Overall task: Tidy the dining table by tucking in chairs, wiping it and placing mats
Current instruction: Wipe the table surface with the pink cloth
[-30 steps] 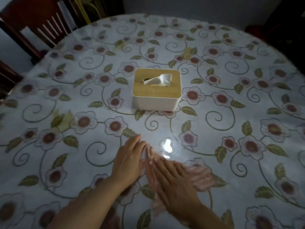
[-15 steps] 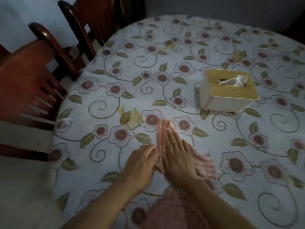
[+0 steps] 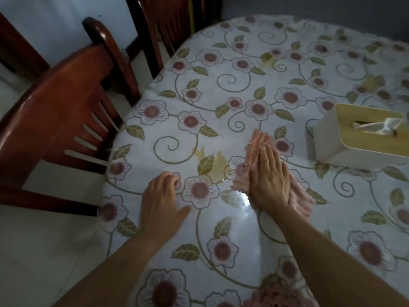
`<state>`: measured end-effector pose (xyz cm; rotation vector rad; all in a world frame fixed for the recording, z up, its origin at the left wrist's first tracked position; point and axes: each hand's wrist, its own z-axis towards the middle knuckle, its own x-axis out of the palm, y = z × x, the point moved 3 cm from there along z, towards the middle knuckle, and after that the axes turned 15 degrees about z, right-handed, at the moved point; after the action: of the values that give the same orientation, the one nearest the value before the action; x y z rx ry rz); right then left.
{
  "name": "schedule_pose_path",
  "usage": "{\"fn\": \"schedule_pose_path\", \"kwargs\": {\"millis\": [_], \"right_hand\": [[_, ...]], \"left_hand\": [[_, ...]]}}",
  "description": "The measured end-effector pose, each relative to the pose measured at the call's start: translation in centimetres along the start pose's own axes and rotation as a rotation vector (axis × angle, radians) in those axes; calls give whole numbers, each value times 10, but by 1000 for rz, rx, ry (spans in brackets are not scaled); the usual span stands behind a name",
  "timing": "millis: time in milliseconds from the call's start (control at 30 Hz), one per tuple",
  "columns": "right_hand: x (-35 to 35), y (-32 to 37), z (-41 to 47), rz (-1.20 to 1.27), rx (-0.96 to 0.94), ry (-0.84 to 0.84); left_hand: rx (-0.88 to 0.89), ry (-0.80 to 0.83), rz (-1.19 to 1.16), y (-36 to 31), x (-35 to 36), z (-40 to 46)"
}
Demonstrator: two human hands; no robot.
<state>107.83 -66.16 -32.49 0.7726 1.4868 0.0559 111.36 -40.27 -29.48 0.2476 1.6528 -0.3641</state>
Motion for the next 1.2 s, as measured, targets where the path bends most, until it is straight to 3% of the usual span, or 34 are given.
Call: {"fn": "schedule_pose_path", "kwargs": {"millis": [133, 233, 433, 567, 667, 733, 833, 967, 1067, 1133, 1200], "right_hand": [[12, 66, 36, 230, -90, 107], [39, 117, 21, 145, -298, 268], [44, 84, -37, -21, -611, 438], [23, 52, 1, -170, -309, 298], [33, 81, 38, -127, -88, 156], [55, 120, 35, -39, -100, 132], [92, 167, -14, -1, -266, 214], [91, 151, -80, 22, -280, 274], [51, 91, -87, -119, 20, 83], [28, 64, -81, -55, 352, -33], [32, 74, -75, -1, 509, -123]], "left_hand": [[-50, 30, -45, 4, -1, 4], [-119, 1, -141, 10, -2, 3], [-69, -57, -73, 28, 1, 22], [14, -95, -73, 34, -2, 41], [80, -106, -112, 44, -2, 48], [134, -91, -150, 55, 0, 49], [142, -65, -165, 73, -5, 51], [235, -15, -86, 80, -15, 56], [285, 44, -69, 78, -16, 55], [314, 59, -58, 78, -16, 52], [341, 67, -51, 81, -14, 49]]}}
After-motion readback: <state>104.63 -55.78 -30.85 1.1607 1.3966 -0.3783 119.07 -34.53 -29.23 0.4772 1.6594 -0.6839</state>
